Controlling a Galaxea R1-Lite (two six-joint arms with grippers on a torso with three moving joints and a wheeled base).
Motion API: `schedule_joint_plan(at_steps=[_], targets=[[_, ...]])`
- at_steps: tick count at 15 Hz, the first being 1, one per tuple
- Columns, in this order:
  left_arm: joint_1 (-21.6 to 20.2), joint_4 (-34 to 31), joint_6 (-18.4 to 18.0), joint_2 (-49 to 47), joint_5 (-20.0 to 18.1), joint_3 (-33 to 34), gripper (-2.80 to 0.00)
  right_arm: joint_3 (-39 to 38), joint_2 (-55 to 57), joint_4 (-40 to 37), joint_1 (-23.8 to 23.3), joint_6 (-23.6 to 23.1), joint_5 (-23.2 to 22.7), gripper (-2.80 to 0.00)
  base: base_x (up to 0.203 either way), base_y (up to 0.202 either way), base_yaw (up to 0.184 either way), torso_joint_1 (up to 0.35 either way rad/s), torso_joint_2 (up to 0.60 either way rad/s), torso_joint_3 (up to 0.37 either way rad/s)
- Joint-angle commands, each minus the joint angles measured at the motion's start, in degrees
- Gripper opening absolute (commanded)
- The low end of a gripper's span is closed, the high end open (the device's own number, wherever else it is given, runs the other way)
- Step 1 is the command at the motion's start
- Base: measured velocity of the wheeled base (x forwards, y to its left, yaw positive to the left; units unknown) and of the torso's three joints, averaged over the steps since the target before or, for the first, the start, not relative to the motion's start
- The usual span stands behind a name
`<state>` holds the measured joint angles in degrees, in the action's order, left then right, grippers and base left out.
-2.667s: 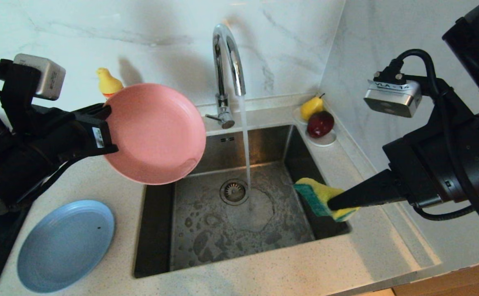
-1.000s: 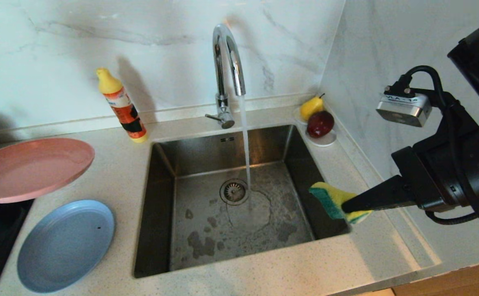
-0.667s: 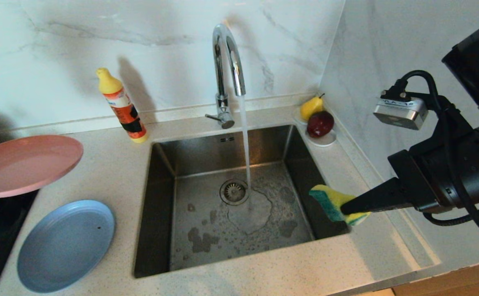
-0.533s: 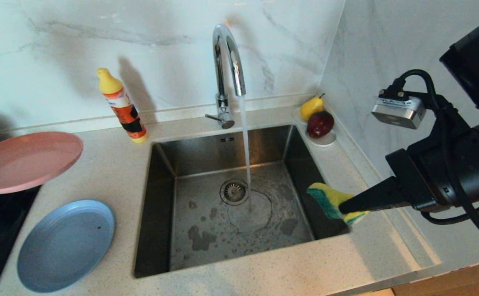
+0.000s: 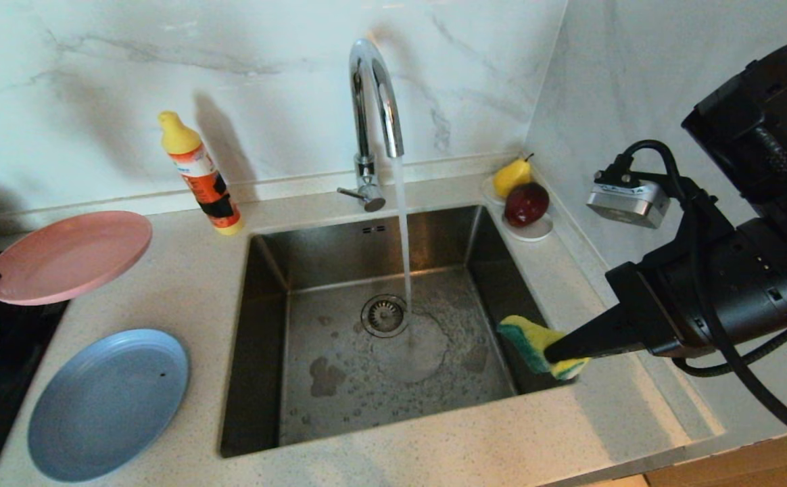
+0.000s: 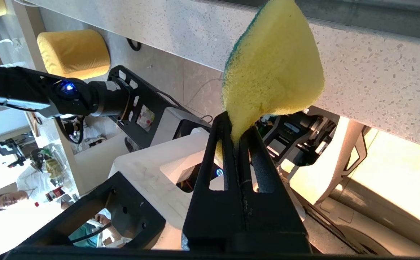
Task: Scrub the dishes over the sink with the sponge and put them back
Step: Place the plate on the table
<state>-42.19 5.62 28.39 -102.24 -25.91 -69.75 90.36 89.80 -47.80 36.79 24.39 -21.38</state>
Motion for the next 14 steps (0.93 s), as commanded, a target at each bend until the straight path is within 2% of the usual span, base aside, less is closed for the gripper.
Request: schedule_joint_plan(at_steps=[1, 11, 12, 14], targets=[[0.0, 3.07, 0.24, -5.47, -1.64, -1.76, -2.8, -0.23, 0.82, -0.28, 0.03, 0.13, -0.15, -2.8, 0.0, 0.0, 0.0, 0.0, 0.0, 0.0], [0.49, 6.62, -2.58, -16.77, -1.45, -9.16, -2.8, -0.44, 1.59, -0.28, -0.08, 0.13, -0.41, -2.8, 0.0, 0.0, 0.0, 0.0, 0.0, 0.0], [1.14, 6.6, -3.18, -18.05, -0.98, -10.33, -2.8, -0.44, 1.87, -0.23, -0.06, 0.13, -0.41, -2.8, 0.0, 0.0, 0.0, 0.0, 0.0, 0.0], [3.06, 6.64, -4.54, -19.89, 2.57, -12.4, -2.8, -0.36, 2.45, -0.19, -0.05, 0.1, -0.41, -2.8, 0.0, 0.0, 0.0, 0.0, 0.0, 0.0]])
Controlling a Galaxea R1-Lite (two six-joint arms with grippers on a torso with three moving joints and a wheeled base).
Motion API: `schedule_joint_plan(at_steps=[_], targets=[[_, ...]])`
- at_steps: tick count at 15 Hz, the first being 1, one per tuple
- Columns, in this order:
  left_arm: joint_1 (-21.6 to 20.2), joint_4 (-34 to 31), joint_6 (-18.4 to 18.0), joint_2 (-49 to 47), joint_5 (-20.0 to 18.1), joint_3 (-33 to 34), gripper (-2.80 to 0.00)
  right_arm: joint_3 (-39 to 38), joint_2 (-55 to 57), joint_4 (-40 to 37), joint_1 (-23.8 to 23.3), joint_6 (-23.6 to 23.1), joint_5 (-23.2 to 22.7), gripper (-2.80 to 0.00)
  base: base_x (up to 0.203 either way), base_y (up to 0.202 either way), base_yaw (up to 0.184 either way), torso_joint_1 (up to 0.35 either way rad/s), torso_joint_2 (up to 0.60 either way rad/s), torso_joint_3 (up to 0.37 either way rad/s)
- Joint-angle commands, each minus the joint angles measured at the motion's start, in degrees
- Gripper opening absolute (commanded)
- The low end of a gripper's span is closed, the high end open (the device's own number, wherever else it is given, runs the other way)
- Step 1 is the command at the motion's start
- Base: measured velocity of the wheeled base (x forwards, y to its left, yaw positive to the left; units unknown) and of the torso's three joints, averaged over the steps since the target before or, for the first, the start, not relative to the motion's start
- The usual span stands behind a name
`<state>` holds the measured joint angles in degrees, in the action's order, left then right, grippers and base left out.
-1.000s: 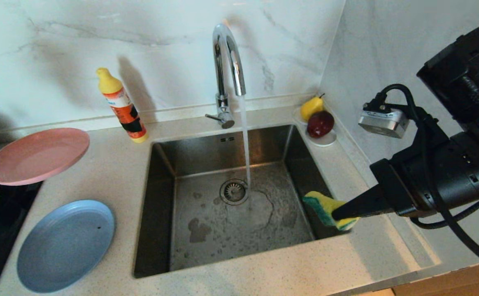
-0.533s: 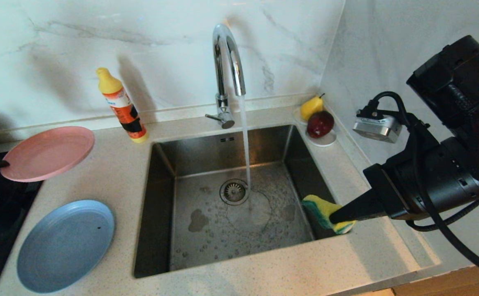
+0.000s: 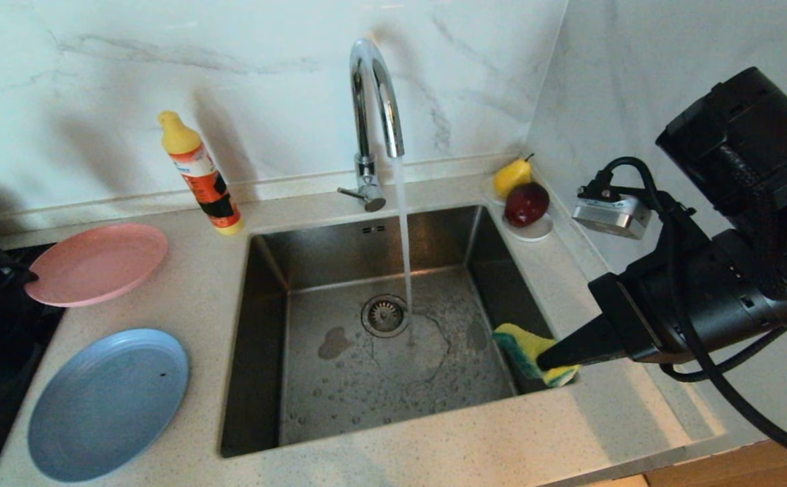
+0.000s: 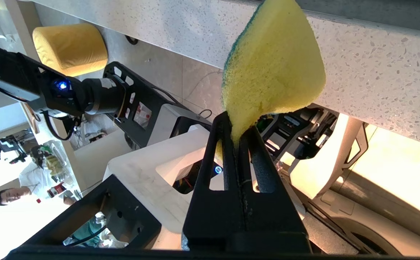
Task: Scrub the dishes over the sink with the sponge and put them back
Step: Place the plate on the table
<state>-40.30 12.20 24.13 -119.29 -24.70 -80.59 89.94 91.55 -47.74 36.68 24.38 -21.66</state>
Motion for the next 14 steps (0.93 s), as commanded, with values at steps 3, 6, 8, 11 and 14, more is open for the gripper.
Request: schedule_joint_plan(at_steps=[3, 6, 8, 11, 14], targets=[[2.72, -0.69, -0.58, -3.27, 2.34, -3.9, -2.8, 0.24, 1.17, -0.25, 0.02, 0.01, -0.66, -2.8, 0.0, 0.0, 0.0, 0.0, 0.0, 0.0], [3.87, -1.09, -0.58, -4.37, 2.54, -5.94, -2.8, 0.24, 1.35, -0.25, 0.06, -0.04, -1.01, -2.8, 0.0, 0.0, 0.0, 0.0, 0.0, 0.0], [4.09, -1.57, -0.58, -4.54, 2.73, -6.07, -2.8, 0.15, 1.35, -0.25, 0.06, -0.04, -1.01, -2.8, 0.0, 0.0, 0.0, 0.0, 0.0, 0.0], [4.05, -4.94, -0.5, -4.6, 4.92, -8.69, -0.53, 1.69, 1.52, -0.29, 0.06, 0.04, -1.01, -2.8, 0.0, 0.0, 0.0, 0.0, 0.0, 0.0], [4.0, -6.08, -0.09, -3.4, 4.93, -10.21, 0.0, 1.82, 0.83, -0.29, 0.06, 0.05, -1.09, -2.8, 0.0, 0.0, 0.0, 0.0, 0.0, 0.0]])
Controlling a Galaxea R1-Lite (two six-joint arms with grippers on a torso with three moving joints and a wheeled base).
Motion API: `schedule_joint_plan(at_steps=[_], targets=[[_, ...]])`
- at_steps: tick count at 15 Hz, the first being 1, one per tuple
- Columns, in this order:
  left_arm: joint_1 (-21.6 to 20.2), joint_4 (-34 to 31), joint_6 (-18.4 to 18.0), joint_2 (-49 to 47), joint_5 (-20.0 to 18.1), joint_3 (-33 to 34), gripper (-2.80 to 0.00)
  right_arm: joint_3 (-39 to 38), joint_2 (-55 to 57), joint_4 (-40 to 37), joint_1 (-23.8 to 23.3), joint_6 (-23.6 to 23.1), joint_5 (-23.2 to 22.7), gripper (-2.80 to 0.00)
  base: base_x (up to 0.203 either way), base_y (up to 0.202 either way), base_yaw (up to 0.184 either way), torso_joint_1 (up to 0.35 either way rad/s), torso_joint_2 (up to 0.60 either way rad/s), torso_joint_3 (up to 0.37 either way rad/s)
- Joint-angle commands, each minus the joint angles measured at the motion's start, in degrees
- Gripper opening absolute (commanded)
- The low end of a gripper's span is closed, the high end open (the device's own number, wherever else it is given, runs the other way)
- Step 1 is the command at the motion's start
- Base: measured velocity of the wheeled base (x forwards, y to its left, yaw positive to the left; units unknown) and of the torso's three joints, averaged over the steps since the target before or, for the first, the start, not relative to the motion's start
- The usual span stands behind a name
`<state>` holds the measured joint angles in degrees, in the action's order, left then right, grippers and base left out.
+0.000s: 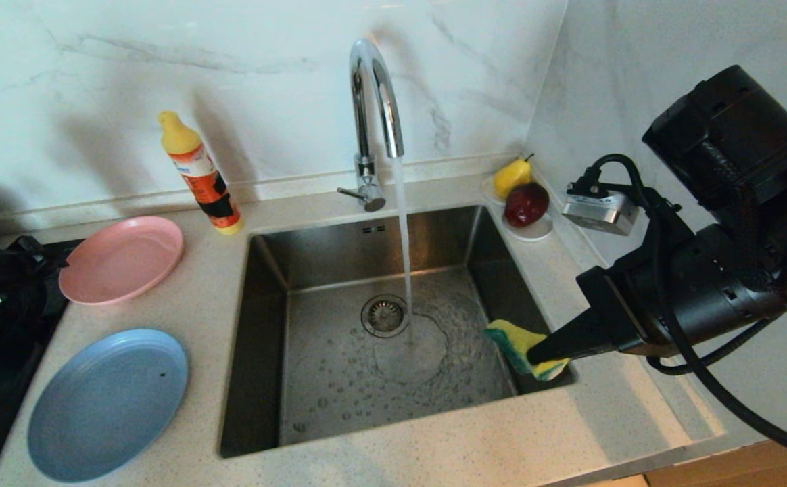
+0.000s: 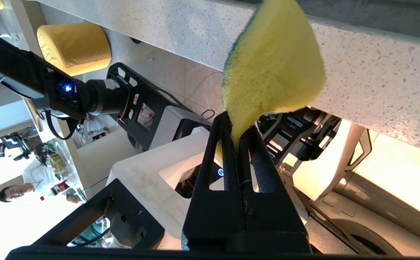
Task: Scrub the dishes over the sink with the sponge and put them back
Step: Place the plate on the table, then wash the plate
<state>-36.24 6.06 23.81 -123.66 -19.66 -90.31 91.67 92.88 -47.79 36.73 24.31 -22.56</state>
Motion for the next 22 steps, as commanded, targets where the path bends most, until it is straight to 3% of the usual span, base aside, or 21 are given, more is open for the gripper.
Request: schedule_joint_plan(at_steps=[1, 6, 7, 9, 17, 18, 22], targets=[[-0.12, -0.06, 0.3, 2.37, -0.12, -0.63, 0.0, 0.08, -0.34, -0.29, 0.01, 0.14, -0.2, -2.8, 0.0, 0.0, 0.0, 0.0, 0.0, 0.0], [-0.14, -6.09, 0.16, 11.38, -0.77, 1.17, 0.0, -0.62, -2.01, -0.29, 0.01, 0.13, -0.02, -2.8, 0.0, 0.0, 0.0, 0.0, 0.0, 0.0], [-0.14, -7.79, -0.26, 13.55, -0.95, 2.36, -2.8, -0.44, -1.99, -0.29, 0.01, 0.18, 0.06, -2.8, 0.0, 0.0, 0.0, 0.0, 0.0, 0.0], [-0.09, -11.09, -3.22, 18.06, -1.05, 6.32, -2.8, -0.07, -2.16, -0.34, 0.01, 0.44, 0.32, -2.8, 0.0, 0.0, 0.0, 0.0, 0.0, 0.0], [0.01, -19.17, -22.5, 35.48, -5.5, 33.81, -2.8, -2.28, -4.42, -0.45, 0.01, 0.57, 0.33, -2.8, 0.0, 0.0, 0.0, 0.0, 0.0, 0.0], [-0.04, -19.28, -25.64, 36.23, -5.45, 35.74, 0.0, -2.57, -4.26, -0.54, 0.01, 0.63, 0.33, -2.8, 0.0, 0.0, 0.0, 0.0, 0.0, 0.0], [-0.14, -18.45, -29.2, 35.66, -3.9, 39.04, 0.0, -5.01, -4.55, -0.38, 0.01, 0.65, 0.5, -2.8, 0.0, 0.0, 0.0, 0.0, 0.0, 0.0]])
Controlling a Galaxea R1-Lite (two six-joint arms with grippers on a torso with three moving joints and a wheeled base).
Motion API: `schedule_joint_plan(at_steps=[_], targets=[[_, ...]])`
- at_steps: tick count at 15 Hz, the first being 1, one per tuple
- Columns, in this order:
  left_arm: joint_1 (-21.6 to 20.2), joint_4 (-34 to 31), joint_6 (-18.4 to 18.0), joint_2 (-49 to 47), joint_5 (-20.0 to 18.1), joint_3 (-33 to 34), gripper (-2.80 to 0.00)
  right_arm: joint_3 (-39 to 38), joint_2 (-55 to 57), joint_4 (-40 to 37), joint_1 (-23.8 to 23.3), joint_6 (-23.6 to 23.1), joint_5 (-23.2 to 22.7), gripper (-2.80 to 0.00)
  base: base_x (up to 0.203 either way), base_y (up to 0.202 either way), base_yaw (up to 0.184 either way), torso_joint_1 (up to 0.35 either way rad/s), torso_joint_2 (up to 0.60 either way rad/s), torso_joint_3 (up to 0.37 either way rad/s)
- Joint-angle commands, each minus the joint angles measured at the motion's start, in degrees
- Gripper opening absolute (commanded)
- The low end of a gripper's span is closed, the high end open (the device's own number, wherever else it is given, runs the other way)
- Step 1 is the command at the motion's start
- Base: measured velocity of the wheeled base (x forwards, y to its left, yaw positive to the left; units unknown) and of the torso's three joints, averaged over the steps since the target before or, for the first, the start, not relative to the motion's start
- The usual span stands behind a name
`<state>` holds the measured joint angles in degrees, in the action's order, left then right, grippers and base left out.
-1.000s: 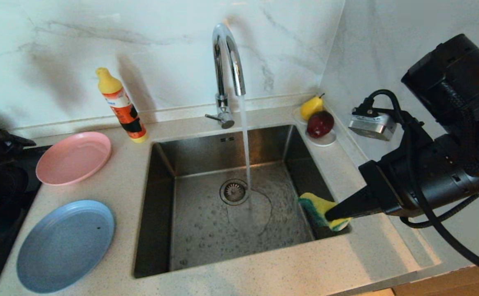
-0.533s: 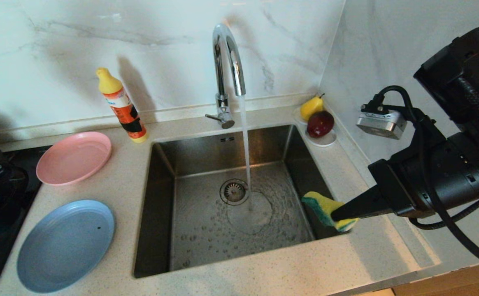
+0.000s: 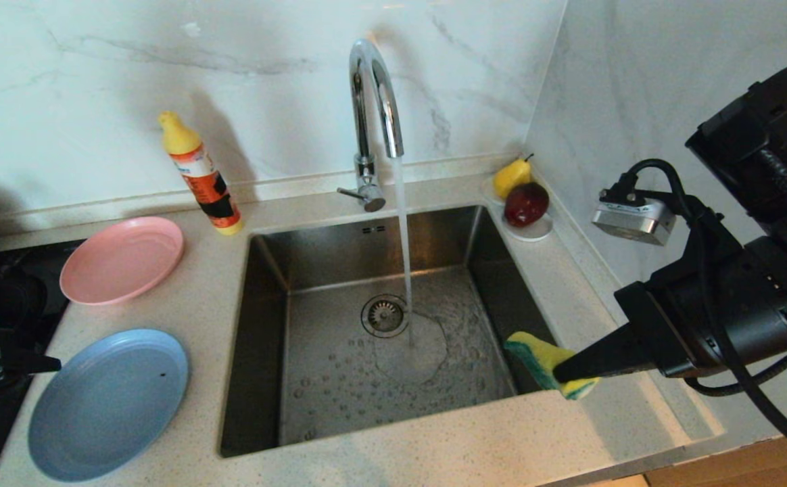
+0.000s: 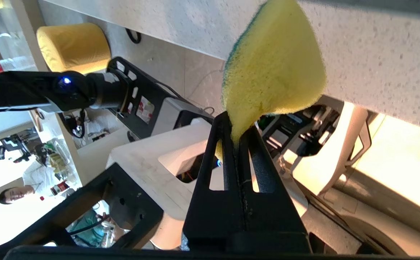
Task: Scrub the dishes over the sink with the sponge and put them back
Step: Wash the plate
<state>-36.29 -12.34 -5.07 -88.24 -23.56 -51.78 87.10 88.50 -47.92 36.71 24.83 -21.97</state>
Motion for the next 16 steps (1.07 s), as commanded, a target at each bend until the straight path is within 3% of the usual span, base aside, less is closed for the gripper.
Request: schedule_joint_plan(at_steps=[1, 4, 9, 14, 16], targets=[[-0.18, -0.13, -1.02, -0.16, 0.39, 0.42, 0.0, -0.44, -0.09, -0.24, 0.03, 0.13, -0.09, -2.8, 0.0, 0.0, 0.0, 0.0, 0.0, 0.0], [-0.18, -0.05, -4.27, -4.04, 2.68, 0.43, 0.0, -0.62, 0.09, -0.24, -0.05, 0.13, -0.18, -2.8, 0.0, 0.0, 0.0, 0.0, 0.0, 0.0], [-1.63, 2.25, -4.5, -11.84, 3.04, -0.32, 0.0, 0.27, 2.03, -0.14, -0.41, 0.04, -0.27, -2.8, 0.0, 0.0, 0.0, 0.0, 0.0, 0.0], [-2.38, 4.34, -1.47, -14.41, -2.67, -0.76, 0.0, 0.53, 3.68, 0.03, -0.41, -0.05, -0.27, -2.8, 0.0, 0.0, 0.0, 0.0, 0.0, 0.0], [-2.46, 4.34, 1.75, -14.88, -8.16, -0.94, 0.0, -0.61, 3.73, 3.09, -0.41, -0.05, -0.19, -2.8, 0.0, 0.0, 0.0, 0.0, 0.0, 0.0]])
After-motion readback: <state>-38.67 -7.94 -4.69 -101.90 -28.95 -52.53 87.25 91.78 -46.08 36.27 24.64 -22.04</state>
